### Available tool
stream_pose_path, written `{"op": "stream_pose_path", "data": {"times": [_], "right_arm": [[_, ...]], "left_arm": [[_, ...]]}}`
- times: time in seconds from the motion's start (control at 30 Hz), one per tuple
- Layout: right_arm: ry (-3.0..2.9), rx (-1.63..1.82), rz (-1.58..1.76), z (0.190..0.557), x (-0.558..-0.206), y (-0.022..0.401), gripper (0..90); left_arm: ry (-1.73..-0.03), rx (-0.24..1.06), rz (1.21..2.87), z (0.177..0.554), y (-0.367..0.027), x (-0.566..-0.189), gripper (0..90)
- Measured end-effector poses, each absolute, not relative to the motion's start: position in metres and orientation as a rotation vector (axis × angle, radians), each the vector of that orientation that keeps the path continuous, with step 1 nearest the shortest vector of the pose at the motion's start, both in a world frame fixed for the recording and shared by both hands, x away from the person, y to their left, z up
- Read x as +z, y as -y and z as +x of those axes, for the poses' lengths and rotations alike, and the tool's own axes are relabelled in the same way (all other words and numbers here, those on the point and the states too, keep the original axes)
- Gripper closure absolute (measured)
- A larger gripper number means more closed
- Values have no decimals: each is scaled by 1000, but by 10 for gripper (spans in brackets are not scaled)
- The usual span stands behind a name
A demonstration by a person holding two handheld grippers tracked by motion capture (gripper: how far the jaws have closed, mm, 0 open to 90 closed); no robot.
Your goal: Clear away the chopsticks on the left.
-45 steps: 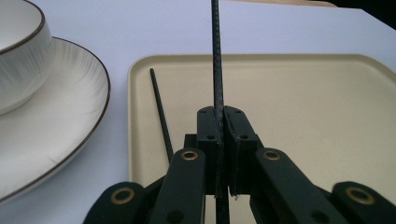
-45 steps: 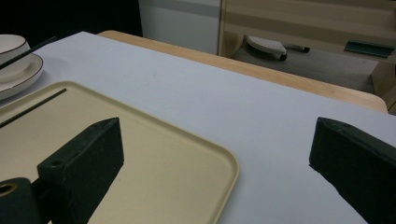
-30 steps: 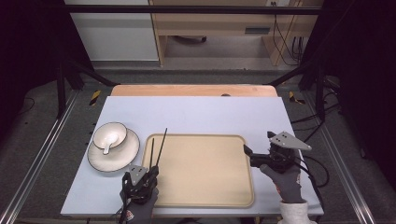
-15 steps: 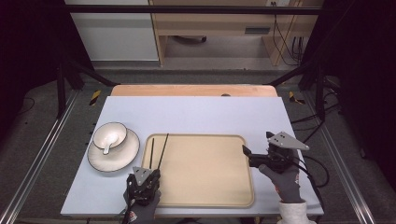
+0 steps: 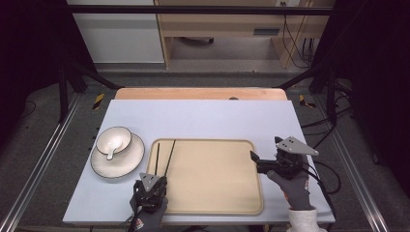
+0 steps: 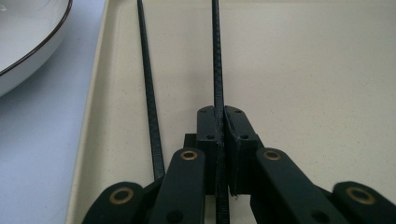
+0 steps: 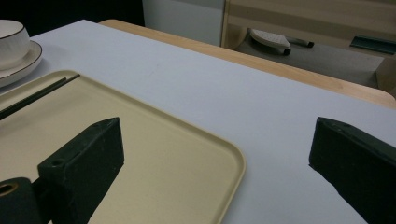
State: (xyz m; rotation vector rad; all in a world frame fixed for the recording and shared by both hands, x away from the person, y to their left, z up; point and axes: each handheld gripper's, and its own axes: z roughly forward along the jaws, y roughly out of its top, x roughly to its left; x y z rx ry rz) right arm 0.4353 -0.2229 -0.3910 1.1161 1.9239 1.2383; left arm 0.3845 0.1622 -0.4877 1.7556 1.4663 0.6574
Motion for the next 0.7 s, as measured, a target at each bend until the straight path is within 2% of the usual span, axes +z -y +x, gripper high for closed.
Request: {"op": "stream_pose_path", "data": {"times": [0.47,0.7], "right_arm": [[-1919,1240,1115,434,-390,224,32],[-1915,1237,1117,434,-389,225,31]], "left_arm": [[-1455,648,1787,385,-163,-486,846],[-1428,644,1774,382,-168,-477,816]]}}
